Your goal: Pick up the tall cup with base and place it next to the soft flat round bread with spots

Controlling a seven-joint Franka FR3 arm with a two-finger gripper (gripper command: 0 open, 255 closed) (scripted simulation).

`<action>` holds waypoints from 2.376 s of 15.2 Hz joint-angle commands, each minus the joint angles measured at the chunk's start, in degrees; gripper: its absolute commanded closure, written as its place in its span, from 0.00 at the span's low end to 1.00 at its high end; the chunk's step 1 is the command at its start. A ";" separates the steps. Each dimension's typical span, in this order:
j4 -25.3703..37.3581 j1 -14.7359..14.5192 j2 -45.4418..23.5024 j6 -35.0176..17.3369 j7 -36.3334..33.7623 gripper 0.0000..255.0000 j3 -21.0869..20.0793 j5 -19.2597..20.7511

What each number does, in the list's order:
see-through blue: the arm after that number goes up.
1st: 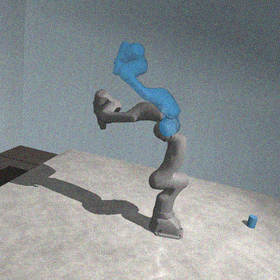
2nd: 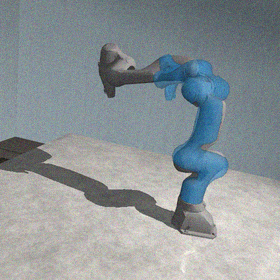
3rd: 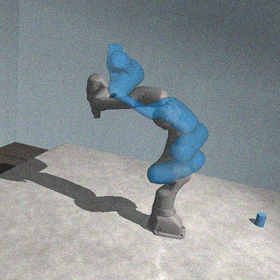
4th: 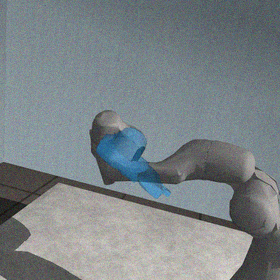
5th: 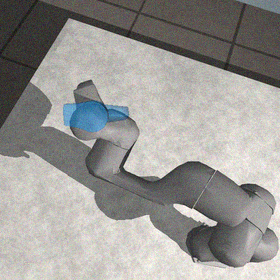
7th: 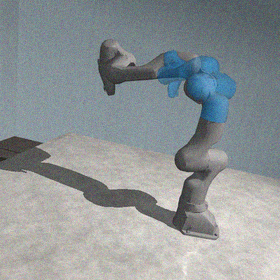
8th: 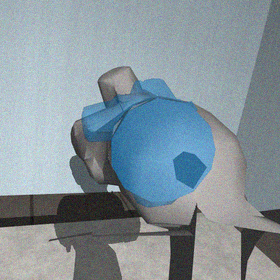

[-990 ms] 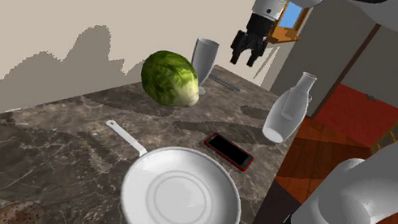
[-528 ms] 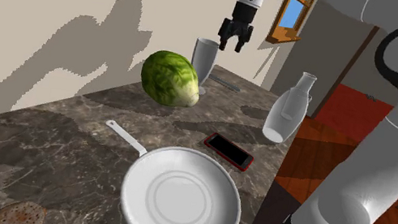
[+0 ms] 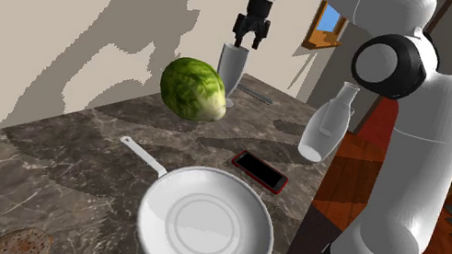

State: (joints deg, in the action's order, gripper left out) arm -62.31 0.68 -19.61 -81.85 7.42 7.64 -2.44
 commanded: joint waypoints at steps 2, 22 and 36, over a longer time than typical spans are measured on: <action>-3.17 -0.13 0.66 -2.56 0.13 0.00 0.00 0.18; -8.03 -0.36 2.04 -6.05 0.09 1.00 -0.02 0.37; 16.00 1.17 -6.59 9.38 0.28 1.00 0.00 -0.85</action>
State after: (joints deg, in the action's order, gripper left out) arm -48.12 1.69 -25.59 -73.66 7.67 7.63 -3.19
